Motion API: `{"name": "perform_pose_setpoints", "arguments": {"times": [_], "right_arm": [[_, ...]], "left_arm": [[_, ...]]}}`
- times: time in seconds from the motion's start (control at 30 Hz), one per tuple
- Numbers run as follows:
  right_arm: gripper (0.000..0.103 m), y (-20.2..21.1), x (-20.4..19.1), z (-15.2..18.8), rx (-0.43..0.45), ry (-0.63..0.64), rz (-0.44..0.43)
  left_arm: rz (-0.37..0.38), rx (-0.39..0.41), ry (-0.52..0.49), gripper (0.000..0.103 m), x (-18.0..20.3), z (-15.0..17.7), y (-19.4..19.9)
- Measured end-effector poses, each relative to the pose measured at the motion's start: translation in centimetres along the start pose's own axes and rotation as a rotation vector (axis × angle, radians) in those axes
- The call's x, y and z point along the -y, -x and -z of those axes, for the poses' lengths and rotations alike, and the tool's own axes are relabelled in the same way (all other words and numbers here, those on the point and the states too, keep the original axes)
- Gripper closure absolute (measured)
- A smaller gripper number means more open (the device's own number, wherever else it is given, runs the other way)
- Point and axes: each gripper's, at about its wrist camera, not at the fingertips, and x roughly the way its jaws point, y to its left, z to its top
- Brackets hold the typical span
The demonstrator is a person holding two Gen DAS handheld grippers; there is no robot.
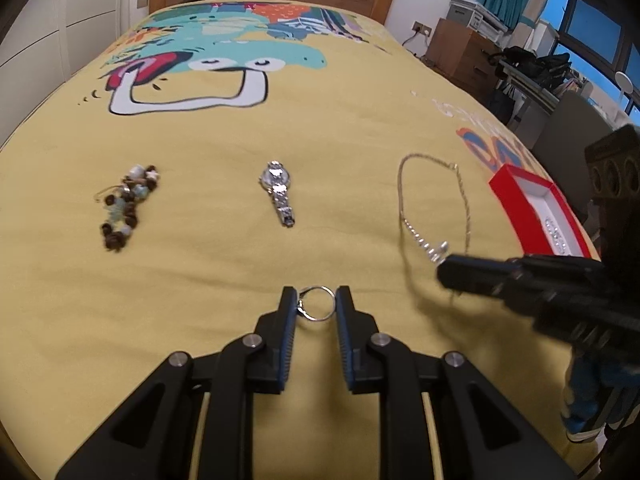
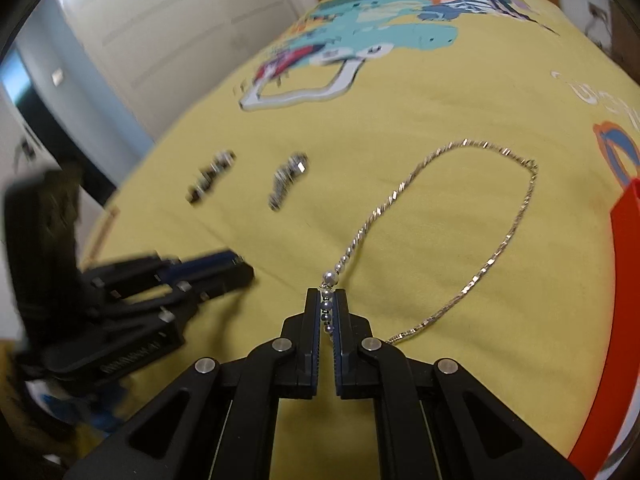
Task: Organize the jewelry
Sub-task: 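Grasp the small silver ring with the left tool while the right tool grasps the pearl necklace, then lift the pearl necklace with the right tool and carry both items into the red box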
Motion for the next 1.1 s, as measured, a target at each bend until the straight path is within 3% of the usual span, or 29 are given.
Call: {"name": "perform_pose_setpoints", "arguments": {"times": [0.23, 0.63, 0.87, 1.1], "right_arm": [[0.098, 5.9, -1.8, -0.9, 0.117, -0.087, -0.075], [0.098, 18.1, -5.6, -2.5, 0.299, -0.026, -0.001], [0.098, 24.9, -4.8, -2.0, 0.37, 0.002, 0.08], [0.098, 28.9, -0.4, -1.7, 0.401, -0.011, 0.185]], "left_arm": [[-0.007, 0.053, 0.001, 0.085, 0.1, -0.1, 5.0], [0.026, 0.149, -0.017, 0.085, 3.0, 0.0, 13.3], [0.085, 0.179, -0.073, 0.085, 7.7, -0.8, 15.7], [0.171, 0.169, -0.155, 0.085, 15.3, -2.9, 13.9]]}}
